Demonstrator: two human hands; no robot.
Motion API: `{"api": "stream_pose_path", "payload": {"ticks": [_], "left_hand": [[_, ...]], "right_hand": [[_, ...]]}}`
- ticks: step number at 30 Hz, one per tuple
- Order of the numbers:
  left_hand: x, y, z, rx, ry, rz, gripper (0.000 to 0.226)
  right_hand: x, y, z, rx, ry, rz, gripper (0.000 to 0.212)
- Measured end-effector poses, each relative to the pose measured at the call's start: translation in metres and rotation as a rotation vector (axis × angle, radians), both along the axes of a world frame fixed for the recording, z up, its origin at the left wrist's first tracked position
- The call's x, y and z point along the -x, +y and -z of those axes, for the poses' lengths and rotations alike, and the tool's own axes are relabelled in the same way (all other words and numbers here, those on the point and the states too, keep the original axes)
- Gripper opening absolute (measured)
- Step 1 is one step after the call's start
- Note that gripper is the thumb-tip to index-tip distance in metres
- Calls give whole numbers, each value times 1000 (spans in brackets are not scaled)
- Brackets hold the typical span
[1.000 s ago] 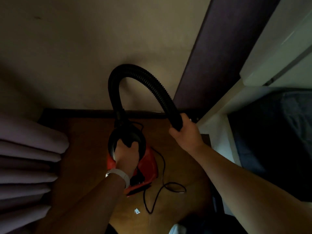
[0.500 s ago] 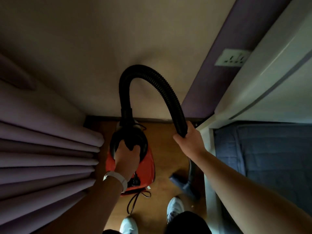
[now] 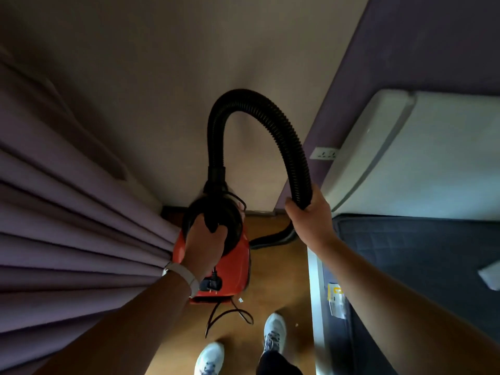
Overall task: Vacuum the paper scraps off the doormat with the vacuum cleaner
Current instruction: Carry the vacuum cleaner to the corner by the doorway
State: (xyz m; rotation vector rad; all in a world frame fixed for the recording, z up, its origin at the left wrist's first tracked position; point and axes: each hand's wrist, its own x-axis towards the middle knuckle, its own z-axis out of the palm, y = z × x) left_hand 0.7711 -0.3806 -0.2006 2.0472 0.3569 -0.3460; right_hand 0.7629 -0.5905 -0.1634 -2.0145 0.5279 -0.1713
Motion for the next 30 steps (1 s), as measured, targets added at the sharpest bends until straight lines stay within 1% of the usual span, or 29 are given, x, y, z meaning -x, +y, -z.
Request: {"api": "stream_pose_path", "payload": {"ticks": [1, 4, 7, 10, 12, 14, 15, 18, 20, 21, 22, 24, 27, 30], "left_hand": [[1, 4, -11, 10, -23, 11, 6], [6, 16, -42, 53, -71, 44, 18], [15, 30, -70, 99, -107, 125, 26], [24, 45, -95, 158, -162, 214, 26], [30, 52, -107, 167, -189, 259, 20], [40, 55, -118, 170, -215, 330, 10], [46, 55, -123, 177, -224, 364, 9], [67, 52, -136, 187, -247, 435, 19], [82, 48, -143, 194, -267, 504, 6], [90, 44, -145, 199, -262, 541, 4], [99, 41, -147, 213, -244, 578, 12], [118, 31, -150, 244, -225, 648, 17], [147, 16, -154, 271, -245, 733, 3], [183, 7, -160, 276, -259, 866, 11]], "right_hand": [[3, 5, -15, 1, -15, 15, 28], [16, 20, -57, 3, -76, 38, 28], [40, 39, -93, 46, -135, 120, 29], [73, 59, -120, 44, -161, 200, 24], [98, 70, -135, 34, -147, 238, 23], [125, 79, -146, 16, -129, 284, 22], [140, 82, -151, 10, -120, 305, 21], [181, 89, -166, 46, -117, 372, 18], [207, 91, -176, 90, -127, 436, 18], [220, 92, -179, 110, -133, 471, 20], [233, 93, -181, 130, -134, 510, 22], [263, 93, -183, 167, -126, 593, 25], [310, 96, -186, 193, -142, 714, 25], [359, 107, -191, 222, -171, 814, 25]]}}
